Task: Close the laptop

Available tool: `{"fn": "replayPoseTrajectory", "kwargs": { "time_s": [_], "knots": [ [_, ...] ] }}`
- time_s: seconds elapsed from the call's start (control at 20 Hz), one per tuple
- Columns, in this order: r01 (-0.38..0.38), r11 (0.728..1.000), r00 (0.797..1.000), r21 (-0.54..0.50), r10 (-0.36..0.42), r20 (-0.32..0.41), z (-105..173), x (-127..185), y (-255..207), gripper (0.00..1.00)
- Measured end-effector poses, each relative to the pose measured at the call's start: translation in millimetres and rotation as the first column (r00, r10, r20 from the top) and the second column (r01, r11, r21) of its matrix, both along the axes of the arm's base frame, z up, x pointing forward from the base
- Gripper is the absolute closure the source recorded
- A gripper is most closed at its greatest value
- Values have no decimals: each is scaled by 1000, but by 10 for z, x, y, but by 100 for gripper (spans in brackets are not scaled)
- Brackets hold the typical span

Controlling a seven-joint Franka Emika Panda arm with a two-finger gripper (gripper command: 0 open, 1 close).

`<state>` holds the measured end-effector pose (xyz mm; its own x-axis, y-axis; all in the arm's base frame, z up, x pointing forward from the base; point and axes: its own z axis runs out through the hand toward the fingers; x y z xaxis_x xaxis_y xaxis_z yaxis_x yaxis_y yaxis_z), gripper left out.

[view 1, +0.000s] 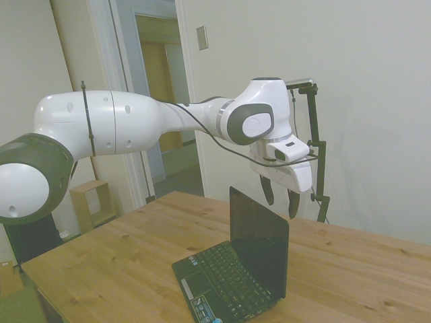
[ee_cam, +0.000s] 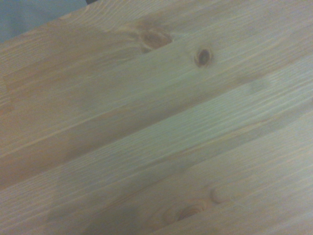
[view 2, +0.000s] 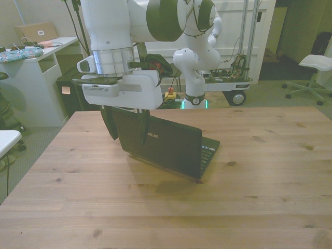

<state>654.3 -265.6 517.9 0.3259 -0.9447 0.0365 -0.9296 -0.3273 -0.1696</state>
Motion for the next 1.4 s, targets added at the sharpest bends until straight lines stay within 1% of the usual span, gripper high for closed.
{"fn": "replayPoseTrajectory", "kwargs": {
  "time_s": [0.3,0.75,1.05,1.4],
  "knots": [
    [3,1000,1000,7,-3,-1,46,-84,13,100],
    [11,1000,1000,13,-10,-8,22,-125,1,100],
    [34,999,999,21,-33,-15,16,-163,18,100],
    [53,997,998,47,-51,-31,63,-302,249,100]
  ]
}}
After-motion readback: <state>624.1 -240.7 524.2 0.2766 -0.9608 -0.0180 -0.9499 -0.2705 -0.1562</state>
